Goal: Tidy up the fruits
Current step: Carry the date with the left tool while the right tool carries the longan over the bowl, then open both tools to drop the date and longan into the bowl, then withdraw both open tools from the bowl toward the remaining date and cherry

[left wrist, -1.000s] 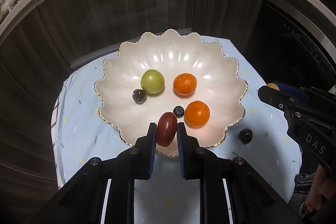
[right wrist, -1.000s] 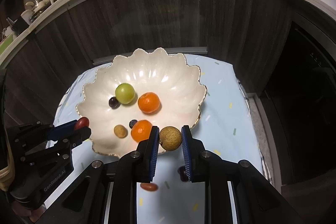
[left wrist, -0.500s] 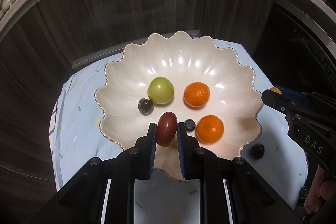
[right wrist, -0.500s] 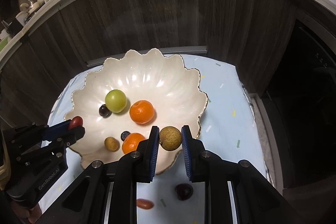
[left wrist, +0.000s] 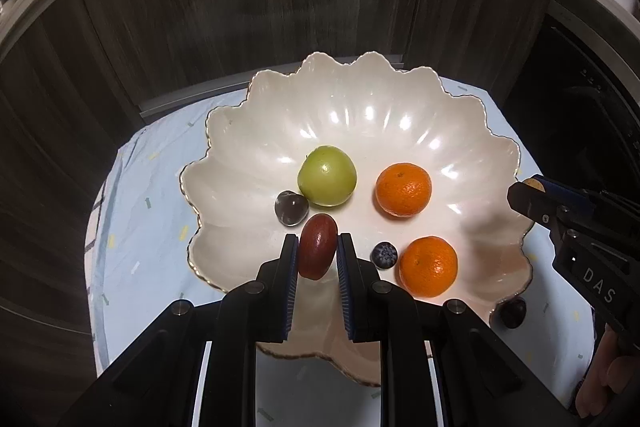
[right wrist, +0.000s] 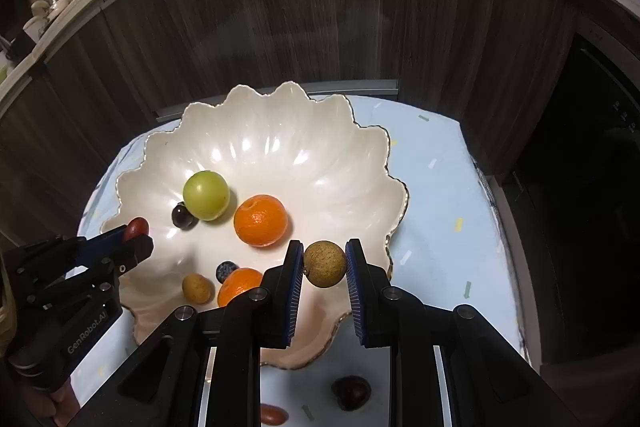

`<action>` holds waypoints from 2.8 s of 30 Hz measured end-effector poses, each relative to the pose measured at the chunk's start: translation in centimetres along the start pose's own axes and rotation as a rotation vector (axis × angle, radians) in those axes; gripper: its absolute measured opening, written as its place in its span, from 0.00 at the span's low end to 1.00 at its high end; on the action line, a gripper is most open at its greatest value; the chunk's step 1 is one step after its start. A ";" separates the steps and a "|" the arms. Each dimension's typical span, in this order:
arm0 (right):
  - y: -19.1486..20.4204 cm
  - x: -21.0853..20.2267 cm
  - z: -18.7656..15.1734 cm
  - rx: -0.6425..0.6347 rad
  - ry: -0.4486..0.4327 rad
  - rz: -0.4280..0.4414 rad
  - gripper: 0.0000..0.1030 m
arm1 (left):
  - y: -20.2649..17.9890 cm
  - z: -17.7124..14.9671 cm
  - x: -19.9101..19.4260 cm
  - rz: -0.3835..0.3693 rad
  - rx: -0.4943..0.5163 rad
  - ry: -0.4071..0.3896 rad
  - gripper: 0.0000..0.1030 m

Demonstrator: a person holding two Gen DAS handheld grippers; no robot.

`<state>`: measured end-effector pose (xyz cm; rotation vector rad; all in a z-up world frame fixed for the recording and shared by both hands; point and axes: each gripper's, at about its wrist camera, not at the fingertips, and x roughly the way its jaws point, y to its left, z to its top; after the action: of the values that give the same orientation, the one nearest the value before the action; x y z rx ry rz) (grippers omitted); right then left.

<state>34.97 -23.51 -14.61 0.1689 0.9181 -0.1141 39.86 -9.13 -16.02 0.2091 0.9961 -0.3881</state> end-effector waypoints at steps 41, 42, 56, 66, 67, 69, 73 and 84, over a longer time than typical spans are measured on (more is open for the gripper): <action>-0.4 -0.8 0.3 -0.002 -0.038 -0.049 0.74 | 0.0 0.2 -1.5 0.044 -0.028 -0.027 0.72; -0.5 -1.1 0.4 -0.001 -0.042 -0.053 0.75 | -0.1 0.2 -1.7 0.044 -0.028 -0.028 0.72; -1.7 -4.5 -0.4 -0.008 -0.073 -0.067 0.76 | -1.9 -1.1 -5.3 0.060 -0.053 -0.067 0.77; -2.9 -6.5 -1.6 -0.033 -0.080 -0.064 0.76 | -4.1 -2.9 -7.2 0.059 -0.059 -0.074 0.79; -3.0 -6.7 -1.7 -0.035 -0.080 -0.063 0.76 | -4.3 -3.1 -7.4 0.060 -0.058 -0.074 0.79; -3.3 -6.9 -2.0 -0.040 -0.078 -0.058 0.76 | -4.7 -3.5 -7.7 0.066 -0.056 -0.075 0.79; -3.7 -7.4 -2.7 -0.059 -0.075 -0.043 0.76 | -5.5 -4.4 -8.1 0.065 -0.049 -0.069 0.79; -4.2 -7.5 -4.5 -0.096 -0.043 -0.026 0.76 | -7.1 -6.4 -8.4 0.071 -0.020 -0.053 0.79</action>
<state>26.18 -26.54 -11.69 0.0650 0.8811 -0.0974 27.95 -11.52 -12.29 0.2143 0.9377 -0.3167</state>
